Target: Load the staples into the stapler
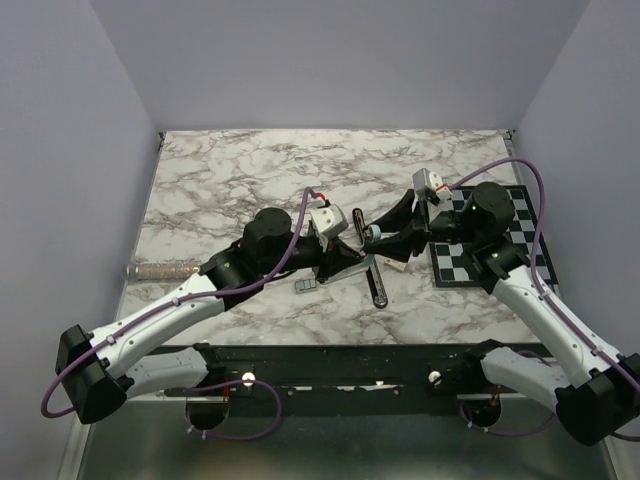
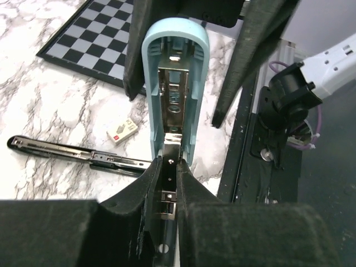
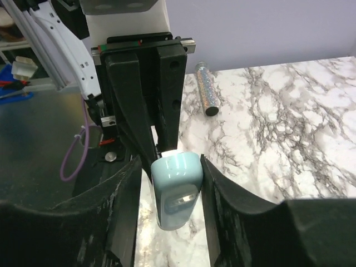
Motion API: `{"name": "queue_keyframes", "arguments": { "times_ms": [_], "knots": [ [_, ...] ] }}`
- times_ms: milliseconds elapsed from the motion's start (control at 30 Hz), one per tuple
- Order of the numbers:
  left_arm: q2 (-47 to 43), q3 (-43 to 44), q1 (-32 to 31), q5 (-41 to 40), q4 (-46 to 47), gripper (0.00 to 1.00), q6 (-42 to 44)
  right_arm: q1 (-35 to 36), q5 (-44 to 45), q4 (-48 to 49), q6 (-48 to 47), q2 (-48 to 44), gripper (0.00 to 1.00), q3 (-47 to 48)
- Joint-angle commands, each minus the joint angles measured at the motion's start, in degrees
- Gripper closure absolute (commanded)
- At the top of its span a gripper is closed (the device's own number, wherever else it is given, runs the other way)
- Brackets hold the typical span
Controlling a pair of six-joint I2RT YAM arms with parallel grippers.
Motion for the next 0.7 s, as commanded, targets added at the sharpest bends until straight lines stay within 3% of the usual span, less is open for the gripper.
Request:
{"name": "queue_keyframes", "arguments": {
  "times_ms": [0,133,200,333,400,433,667],
  "knots": [
    [-1.47,-2.16,-0.08,-8.13,3.07,1.00,-3.85,0.19,5.34,-0.69,-0.57,-0.58,0.40,-0.36],
    [-1.46,-3.66,-0.08,-15.95,2.71,1.00,-6.21,0.27,12.99,-3.50,-0.48,-3.04,0.18,-0.18],
    [-1.03,-4.71,-0.25,-21.46,3.24,1.00,-8.23,0.27,20.34,-4.82,0.30,-5.57,0.13,-0.45],
    [1.25,-5.25,-2.36,-33.69,3.33,1.00,-14.91,0.27,36.52,-6.22,3.90,-11.12,0.12,-2.90],
    [3.80,-3.94,-4.38,-40.72,1.24,1.00,-20.00,0.27,45.91,-8.86,7.24,-13.58,0.00,-3.79],
    [4.85,-3.06,-4.99,-47.19,0.00,1.00,-21.85,0.27,47.97,-9.04,7.95,-16.20,0.00,-4.57],
    [18.81,4.68,-9.04,-61.82,-7.56,1.00,-34.33,0.27,61.77,-14.90,14.10,-28.24,0.00,-12.40]
  ]
}}
